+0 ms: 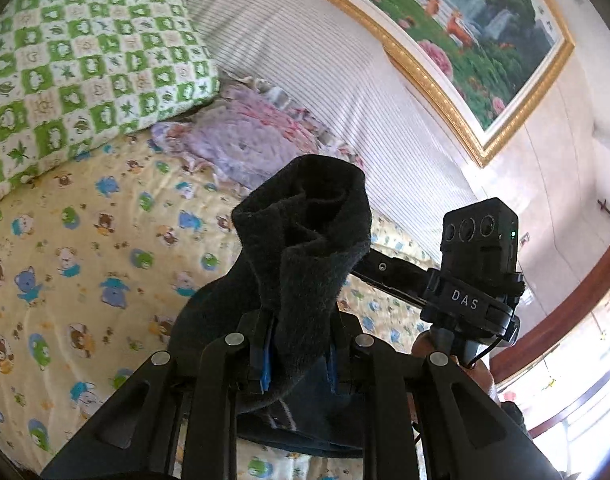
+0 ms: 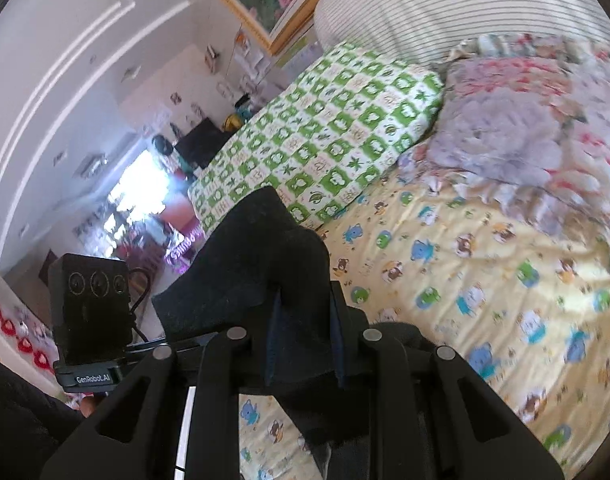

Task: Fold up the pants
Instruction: 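Lift the pants end with both grippers and fold it over the bundle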

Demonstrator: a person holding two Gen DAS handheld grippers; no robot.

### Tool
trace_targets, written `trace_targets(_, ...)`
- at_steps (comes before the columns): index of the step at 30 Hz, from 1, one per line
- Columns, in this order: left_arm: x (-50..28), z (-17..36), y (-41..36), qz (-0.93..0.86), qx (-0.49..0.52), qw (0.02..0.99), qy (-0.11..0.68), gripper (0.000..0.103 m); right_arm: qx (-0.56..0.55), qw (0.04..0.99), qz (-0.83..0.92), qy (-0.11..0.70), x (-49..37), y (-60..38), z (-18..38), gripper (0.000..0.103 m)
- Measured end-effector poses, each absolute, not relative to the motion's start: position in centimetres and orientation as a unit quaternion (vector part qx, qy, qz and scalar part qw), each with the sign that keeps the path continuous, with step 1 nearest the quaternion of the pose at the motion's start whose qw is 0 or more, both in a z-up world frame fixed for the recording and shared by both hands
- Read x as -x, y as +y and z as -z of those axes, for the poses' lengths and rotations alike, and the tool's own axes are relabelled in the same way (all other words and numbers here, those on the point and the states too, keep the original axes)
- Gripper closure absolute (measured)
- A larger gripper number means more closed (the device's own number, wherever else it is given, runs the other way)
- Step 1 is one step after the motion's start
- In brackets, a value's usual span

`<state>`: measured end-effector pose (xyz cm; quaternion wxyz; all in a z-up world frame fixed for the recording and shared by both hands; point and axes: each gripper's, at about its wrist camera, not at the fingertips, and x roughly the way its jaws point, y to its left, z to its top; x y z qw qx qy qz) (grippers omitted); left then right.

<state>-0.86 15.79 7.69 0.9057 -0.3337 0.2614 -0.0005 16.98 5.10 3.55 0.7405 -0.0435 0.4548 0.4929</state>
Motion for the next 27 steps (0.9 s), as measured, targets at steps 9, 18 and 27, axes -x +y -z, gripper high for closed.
trace_targets(9, -0.3, -8.1, 10.7, 0.037, 0.287, 0.915, 0.28, 0.083, -0.003, 0.764, -0.48, 0.432, -15.3, -0.6, -4.6, 0.079)
trace_targets(18, -2.0, -6.0, 4.7, 0.063, 0.224, 0.918, 0.322, 0.083, -0.064, 0.787, -0.444, 0.423, -13.9, -7.7, -3.6, 0.079)
trace_targets(27, -3.2, -3.2, 1.6, 0.084, 0.197, 0.909, 0.358, 0.083, -0.099, 0.802, -0.406, 0.427, -12.7, -12.6, -1.5, 0.079)
